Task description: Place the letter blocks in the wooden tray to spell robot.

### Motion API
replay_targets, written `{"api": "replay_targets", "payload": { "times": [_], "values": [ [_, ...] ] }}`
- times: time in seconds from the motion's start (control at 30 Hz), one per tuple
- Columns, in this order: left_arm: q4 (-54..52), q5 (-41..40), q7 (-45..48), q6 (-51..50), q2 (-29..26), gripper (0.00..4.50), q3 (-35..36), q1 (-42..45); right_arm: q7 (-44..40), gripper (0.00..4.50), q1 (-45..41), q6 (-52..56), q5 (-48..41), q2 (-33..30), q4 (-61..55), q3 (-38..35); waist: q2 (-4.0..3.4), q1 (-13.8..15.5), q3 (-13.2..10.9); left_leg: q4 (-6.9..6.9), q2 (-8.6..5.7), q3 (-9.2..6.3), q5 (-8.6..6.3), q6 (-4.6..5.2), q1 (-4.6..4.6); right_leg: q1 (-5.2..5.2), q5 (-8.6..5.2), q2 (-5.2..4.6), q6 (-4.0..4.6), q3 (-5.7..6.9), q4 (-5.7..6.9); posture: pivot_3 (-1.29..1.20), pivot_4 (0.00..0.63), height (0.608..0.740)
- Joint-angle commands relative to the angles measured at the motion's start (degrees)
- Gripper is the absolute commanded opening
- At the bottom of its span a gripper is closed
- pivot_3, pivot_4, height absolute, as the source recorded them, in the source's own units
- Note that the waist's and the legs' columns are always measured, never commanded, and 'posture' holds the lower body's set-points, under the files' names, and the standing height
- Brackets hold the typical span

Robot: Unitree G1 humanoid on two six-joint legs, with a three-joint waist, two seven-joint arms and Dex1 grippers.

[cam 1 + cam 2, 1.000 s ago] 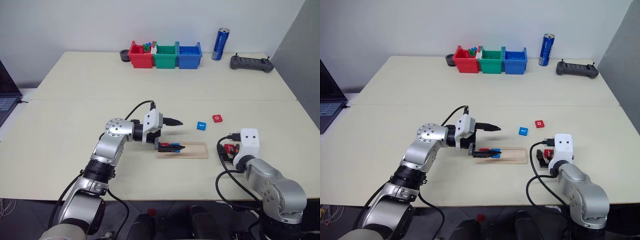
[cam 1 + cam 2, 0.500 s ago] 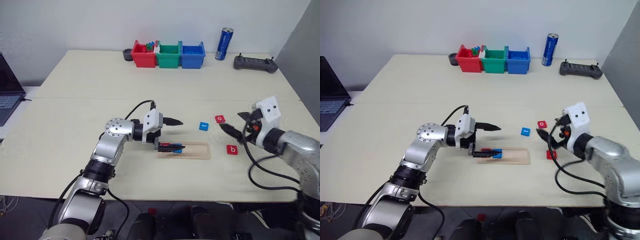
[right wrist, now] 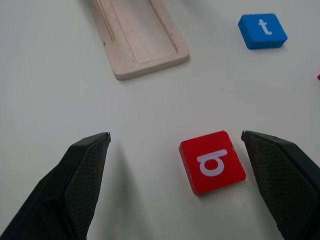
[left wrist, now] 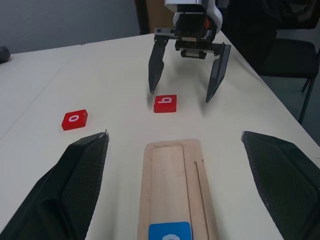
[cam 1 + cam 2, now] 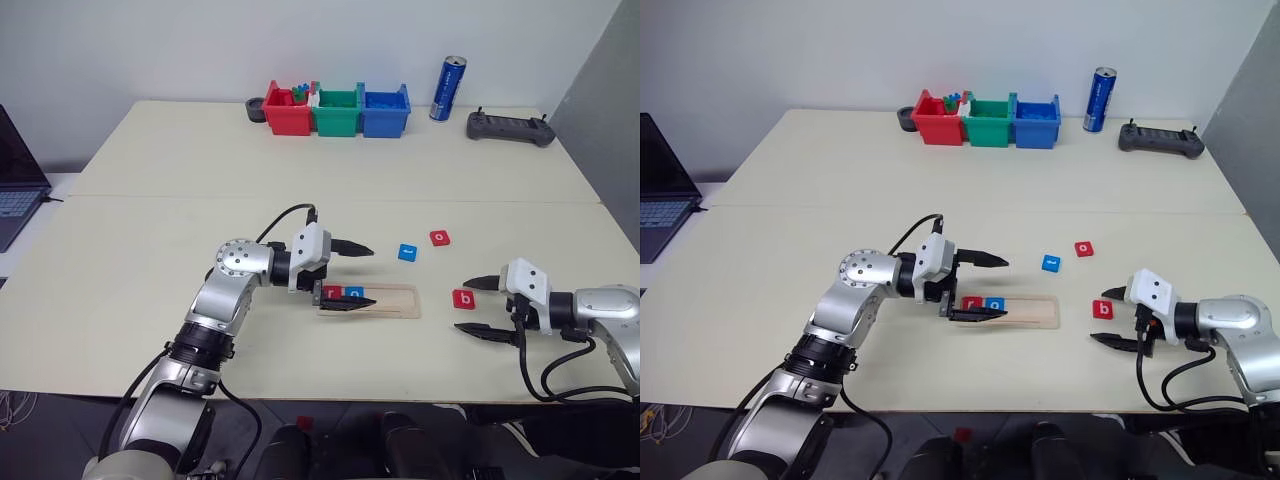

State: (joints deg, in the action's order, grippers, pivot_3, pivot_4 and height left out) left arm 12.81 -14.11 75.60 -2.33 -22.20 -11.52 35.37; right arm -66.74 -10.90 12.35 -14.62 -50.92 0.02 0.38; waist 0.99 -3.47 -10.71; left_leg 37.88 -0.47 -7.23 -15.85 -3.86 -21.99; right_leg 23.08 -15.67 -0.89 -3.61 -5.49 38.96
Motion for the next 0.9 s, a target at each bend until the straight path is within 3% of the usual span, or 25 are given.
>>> {"api": "replay_targets", "payload": {
  "times": [0.03,0.33,0.43,0.67,0.9],
  "values": [
    [-2.2,-0.9,-0.1,-0.3,-0.3,4.50,0.0,0.6,-0.7,4.47,-2.5,-0.5,0.7,0.8,2.8,0.9,0.00,0.0,0.0,0.00,0.00,0.01,0.00,0.00,0.01,0.00,0.00,0.00,0.00,0.00,0.00,0.00,0.150,0.740],
    [-2.3,-0.7,-0.2,-0.9,-0.6,4.50,0.1,0.7,-1.5,4.47,-7.0,-1.9,2.0,1.8,11.6,1.8,0.00,0.2,0.0,0.00,-0.01,-0.01,0.00,0.00,0.00,0.00,0.00,-0.02,0.00,0.01,0.00,0.00,0.150,0.740],
    [-2.3,-0.7,-0.2,-0.9,-0.7,4.50,0.1,0.7,-2.4,3.85,-7.4,-2.2,2.1,1.9,12.2,2.0,0.00,0.2,0.0,0.01,-0.01,0.01,0.00,0.00,0.00,0.00,0.00,-0.02,0.00,0.00,0.00,0.00,0.150,0.740],
    [-2.3,-0.8,-0.3,-0.9,-0.7,4.50,0.2,0.7,-4.1,1.44,-7.8,-4.1,2.5,1.7,12.8,2.5,0.00,0.2,0.0,0.01,-0.01,0.00,0.00,0.00,0.00,0.00,0.00,-0.02,0.00,0.01,0.00,0.00,0.150,0.740],
    [-2.4,-1.0,-1.2,-1.1,-1.9,4.50,1.5,-0.1,-4.3,1.46,-12.5,1.5,-0.1,2.9,4.0,3.1,-0.01,-0.1,0.0,0.01,0.00,0.00,0.00,0.00,0.01,0.02,0.00,-0.02,0.01,0.00,0.03,0.00,0.150,0.740]
  ]
}}
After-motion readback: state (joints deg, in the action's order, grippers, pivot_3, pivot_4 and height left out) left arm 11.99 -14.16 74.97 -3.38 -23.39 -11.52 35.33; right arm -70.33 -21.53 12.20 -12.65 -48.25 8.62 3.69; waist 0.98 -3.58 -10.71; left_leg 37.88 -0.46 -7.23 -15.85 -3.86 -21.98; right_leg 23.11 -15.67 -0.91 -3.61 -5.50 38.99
